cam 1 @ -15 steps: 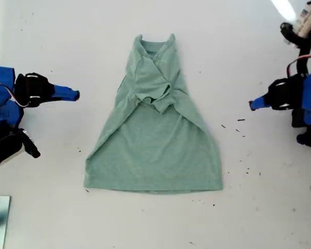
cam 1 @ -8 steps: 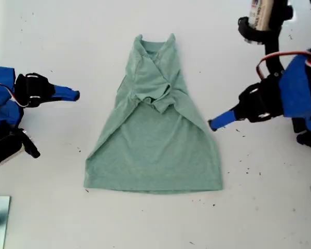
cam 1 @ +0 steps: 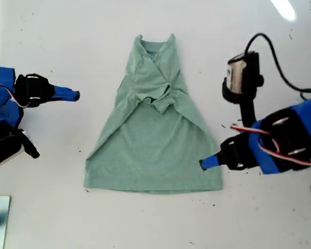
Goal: Fold t shirt
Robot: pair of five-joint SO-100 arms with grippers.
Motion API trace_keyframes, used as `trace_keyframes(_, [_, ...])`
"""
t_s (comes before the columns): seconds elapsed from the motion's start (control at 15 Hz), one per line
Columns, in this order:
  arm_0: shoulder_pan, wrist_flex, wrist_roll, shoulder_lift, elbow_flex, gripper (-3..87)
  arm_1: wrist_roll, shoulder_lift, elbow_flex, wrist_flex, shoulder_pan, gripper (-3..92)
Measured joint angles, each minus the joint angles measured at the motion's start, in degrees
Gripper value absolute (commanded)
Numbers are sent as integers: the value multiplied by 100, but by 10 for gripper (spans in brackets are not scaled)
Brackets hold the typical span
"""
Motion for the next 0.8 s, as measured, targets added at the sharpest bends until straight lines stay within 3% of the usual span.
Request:
trace_keyframes(0.33, [0, 0, 18, 0, 0, -3, 923, -492, 1872, -2426, -475, 258])
trace_keyframes(0.47, [9, 0, 53, 0, 0, -3, 1037, -580, 2646, -3472, -475, 29])
trace_keyframes(0.53, [97, 0, 53, 18, 0, -3, 1028, -729, 2944, -4052, -475, -5])
trace_keyframes(0.67, [149, 0, 53, 35, 0, -3, 1178, -967, 3270, -4948, -475, -5])
trace_keyframes(0.8, [149, 0, 53, 35, 0, -3, 1134, -976, 3261, -4931, -466, -6])
